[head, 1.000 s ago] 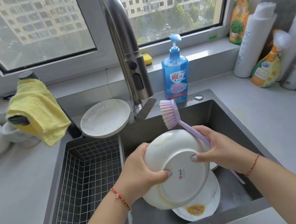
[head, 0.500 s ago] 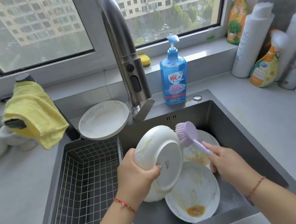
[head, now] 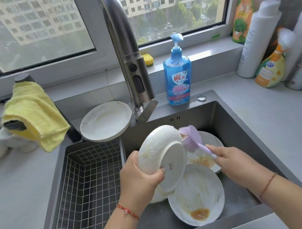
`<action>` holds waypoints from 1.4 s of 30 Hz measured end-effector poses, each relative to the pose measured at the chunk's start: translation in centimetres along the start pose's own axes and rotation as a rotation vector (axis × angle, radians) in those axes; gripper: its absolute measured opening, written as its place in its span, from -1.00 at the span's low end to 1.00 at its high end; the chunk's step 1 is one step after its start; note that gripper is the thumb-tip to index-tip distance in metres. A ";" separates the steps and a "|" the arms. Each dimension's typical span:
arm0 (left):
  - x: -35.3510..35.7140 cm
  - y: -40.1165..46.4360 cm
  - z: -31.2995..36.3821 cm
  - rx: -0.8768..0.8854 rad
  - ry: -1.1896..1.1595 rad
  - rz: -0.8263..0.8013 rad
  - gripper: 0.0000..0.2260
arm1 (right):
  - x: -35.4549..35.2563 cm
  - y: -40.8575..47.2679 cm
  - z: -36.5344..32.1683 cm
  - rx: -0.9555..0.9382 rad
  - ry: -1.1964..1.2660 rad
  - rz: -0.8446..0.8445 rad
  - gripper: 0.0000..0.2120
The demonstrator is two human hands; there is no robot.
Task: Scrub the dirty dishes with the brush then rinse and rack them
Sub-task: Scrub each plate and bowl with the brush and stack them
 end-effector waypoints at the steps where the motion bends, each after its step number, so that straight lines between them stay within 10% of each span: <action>1: 0.0 0.0 0.2 0.004 -0.016 -0.005 -0.71 | 0.2 -0.2 0.3 0.018 0.014 -0.027 -0.63; 10: 1.6 0.1 0.2 0.222 0.245 -0.023 -0.85 | 0.7 -5.9 -6.9 -0.387 -0.301 -0.084 -0.45; 15: 0.6 -0.2 -0.8 0.043 0.061 0.008 -0.72 | -1.0 -3.7 -5.4 -0.236 -0.250 0.016 -0.46; 21: -1.2 -0.2 -0.9 -0.028 -0.177 0.062 -0.65 | 2.2 1.0 2.0 0.158 0.286 -0.073 -0.79; 30: -0.1 -0.7 0.4 -0.062 -0.642 0.085 -0.38 | 6.3 0.9 -0.6 0.225 1.015 -0.130 -0.39; 42: -1.2 -0.2 1.7 -0.083 -0.144 -0.336 -0.50 | -1.3 2.1 -1.1 -0.229 0.070 -0.049 -0.46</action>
Point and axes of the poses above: each hand's wrist, its own y-axis towards the middle knuckle, its own x-axis out of the palm, z = x × y, the point moved 3 cm from there along y, towards the middle knuckle, and after that the axes turned 10 degrees about -y, right-handed, at the moved point
